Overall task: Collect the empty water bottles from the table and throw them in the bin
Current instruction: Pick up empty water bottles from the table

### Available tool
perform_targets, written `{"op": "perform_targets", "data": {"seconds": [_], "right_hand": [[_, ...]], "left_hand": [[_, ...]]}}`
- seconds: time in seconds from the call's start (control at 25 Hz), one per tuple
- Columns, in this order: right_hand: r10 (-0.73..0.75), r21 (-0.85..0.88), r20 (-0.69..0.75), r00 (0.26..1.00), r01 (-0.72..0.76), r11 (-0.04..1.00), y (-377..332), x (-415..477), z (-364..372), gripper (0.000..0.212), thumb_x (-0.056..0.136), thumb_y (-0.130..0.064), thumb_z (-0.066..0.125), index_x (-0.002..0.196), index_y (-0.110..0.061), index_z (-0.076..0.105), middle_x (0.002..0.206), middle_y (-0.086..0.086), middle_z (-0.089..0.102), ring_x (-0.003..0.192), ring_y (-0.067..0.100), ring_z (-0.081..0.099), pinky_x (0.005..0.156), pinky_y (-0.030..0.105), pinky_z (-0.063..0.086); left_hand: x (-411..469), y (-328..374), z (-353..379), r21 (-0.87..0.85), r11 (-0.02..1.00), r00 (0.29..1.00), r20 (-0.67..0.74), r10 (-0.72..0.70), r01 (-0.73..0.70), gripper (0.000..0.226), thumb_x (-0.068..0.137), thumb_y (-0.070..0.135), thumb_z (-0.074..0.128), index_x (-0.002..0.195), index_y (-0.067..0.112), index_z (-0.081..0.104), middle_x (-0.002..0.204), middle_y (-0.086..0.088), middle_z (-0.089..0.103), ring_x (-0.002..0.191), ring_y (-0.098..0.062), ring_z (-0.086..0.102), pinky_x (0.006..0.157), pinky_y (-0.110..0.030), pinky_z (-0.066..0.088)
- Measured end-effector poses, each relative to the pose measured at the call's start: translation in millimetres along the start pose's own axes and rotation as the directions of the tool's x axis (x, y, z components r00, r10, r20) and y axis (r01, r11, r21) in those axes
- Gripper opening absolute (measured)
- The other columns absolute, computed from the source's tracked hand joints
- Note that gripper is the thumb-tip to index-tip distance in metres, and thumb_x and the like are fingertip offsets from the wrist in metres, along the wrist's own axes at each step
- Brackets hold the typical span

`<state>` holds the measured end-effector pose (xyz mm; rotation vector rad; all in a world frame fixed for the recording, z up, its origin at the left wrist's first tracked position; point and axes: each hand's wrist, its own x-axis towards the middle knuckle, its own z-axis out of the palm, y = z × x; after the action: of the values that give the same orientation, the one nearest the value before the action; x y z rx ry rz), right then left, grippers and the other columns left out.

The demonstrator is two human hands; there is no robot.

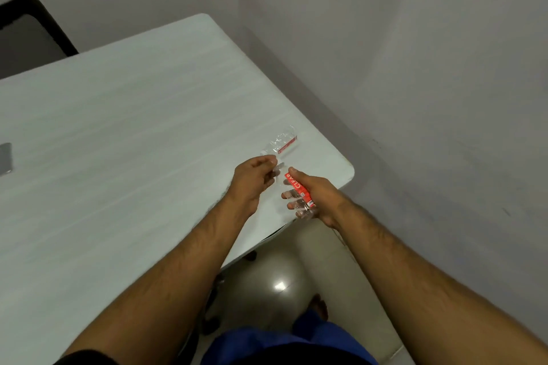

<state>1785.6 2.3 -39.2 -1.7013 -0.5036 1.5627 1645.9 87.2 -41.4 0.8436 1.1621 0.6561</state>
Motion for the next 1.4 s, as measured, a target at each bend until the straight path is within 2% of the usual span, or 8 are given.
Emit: {"op": "perform_targets", "data": {"seconds": [0.2,0.36,0.6,0.8,0.92,1.12,1.28,1.4], "right_hand": [[-0.068,-0.072,-0.167,0.984,0.056,0.996,-24.9,45.7,-24.6,0.044,0.092,-0.057,0.055,0.112,-0.019,0.066,0.103,0.004,0.075,0.093,0.025,0.072,0.080,0.040,0.060],[-0.114,-0.132,-0.152,0.982,0.094,0.987,-37.3,80.2,-26.1,0.027,0.095,-0.046,0.058,0.107,-0.022,0.065,0.105,0.004,0.072,0.093,0.021,0.070,0.068,0.028,0.055],[-0.100,-0.229,-0.142,0.985,0.066,0.971,-48.0,127.0,-27.4,0.033,0.093,-0.048,0.060,0.115,-0.023,0.063,0.109,0.003,0.069,0.095,0.020,0.068,0.061,0.023,0.053],[-0.072,-0.266,-0.076,0.994,0.049,0.963,-43.5,143.0,-27.9,0.047,0.091,-0.052,0.061,0.123,-0.017,0.062,0.115,0.008,0.069,0.102,0.027,0.068,0.079,0.035,0.060],[-0.096,-0.280,-0.037,0.995,0.082,0.956,-43.7,136.6,-30.3,0.047,0.093,-0.051,0.059,0.125,-0.016,0.061,0.118,0.008,0.068,0.104,0.026,0.067,0.087,0.039,0.059],[-0.137,-0.276,0.082,0.987,0.155,0.949,-47.7,108.5,-43.3,0.040,0.095,-0.047,0.058,0.122,-0.018,0.062,0.113,0.004,0.069,0.099,0.022,0.068,0.080,0.032,0.059],[-0.202,-0.218,0.186,0.962,0.241,0.946,-51.4,79.5,-42.2,0.032,0.096,-0.042,0.059,0.117,-0.019,0.064,0.108,0.007,0.071,0.086,0.018,0.068,0.071,0.029,0.058],[-0.230,-0.208,0.289,0.929,0.296,0.932,-50.4,51.0,-16.8,0.035,0.097,-0.042,0.058,0.121,-0.018,0.064,0.108,0.006,0.072,0.086,0.018,0.069,0.066,0.028,0.055]], "left_hand": [[53.3,-10.0,23.3,0.461,0.887,0.916,-0.351,0.196,-0.013,0.038,0.087,0.014,0.068,0.125,0.010,0.062,0.122,-0.015,0.067,0.102,-0.026,0.064,0.079,-0.026,0.051],[100.7,-24.7,26.1,0.714,0.697,0.925,-0.303,0.230,0.061,0.070,0.081,0.029,0.074,0.142,0.011,0.045,0.139,-0.015,0.051,0.126,-0.032,0.052,0.101,-0.038,0.045],[149.4,-39.1,30.4,0.820,0.566,0.927,-0.271,0.259,0.081,0.063,0.081,0.040,0.071,0.136,0.016,0.052,0.133,-0.013,0.055,0.123,-0.032,0.051,0.100,-0.043,0.043],[146.2,-37.1,26.6,0.650,0.760,0.896,-0.350,0.275,0.021,0.034,0.078,0.026,0.073,0.107,0.010,0.064,0.106,-0.009,0.068,0.097,-0.027,0.063,0.077,-0.030,0.048],[130.3,-40.2,23.8,0.616,0.788,0.873,-0.394,0.288,0.018,0.029,0.080,0.022,0.072,0.105,0.009,0.065,0.099,-0.007,0.070,0.087,-0.023,0.064,0.073,-0.027,0.048],[86.7,-34.2,37.1,0.454,0.890,0.779,-0.542,0.315,-0.045,0.029,0.080,0.026,0.078,0.103,0.013,0.065,0.091,0.003,0.064,0.082,-0.016,0.061,0.071,-0.025,0.051],[29.9,-16.5,40.3,0.237,0.954,0.679,-0.672,0.297,-0.183,0.033,0.083,0.025,0.076,0.109,0.012,0.059,0.105,-0.004,0.066,0.094,-0.016,0.064,0.082,-0.026,0.055],[-21.3,-0.5,27.7,0.103,0.956,0.610,-0.750,0.256,-0.274,0.031,0.088,0.022,0.070,0.114,0.010,0.056,0.109,-0.009,0.068,0.089,-0.014,0.066,0.075,-0.022,0.052]]}}
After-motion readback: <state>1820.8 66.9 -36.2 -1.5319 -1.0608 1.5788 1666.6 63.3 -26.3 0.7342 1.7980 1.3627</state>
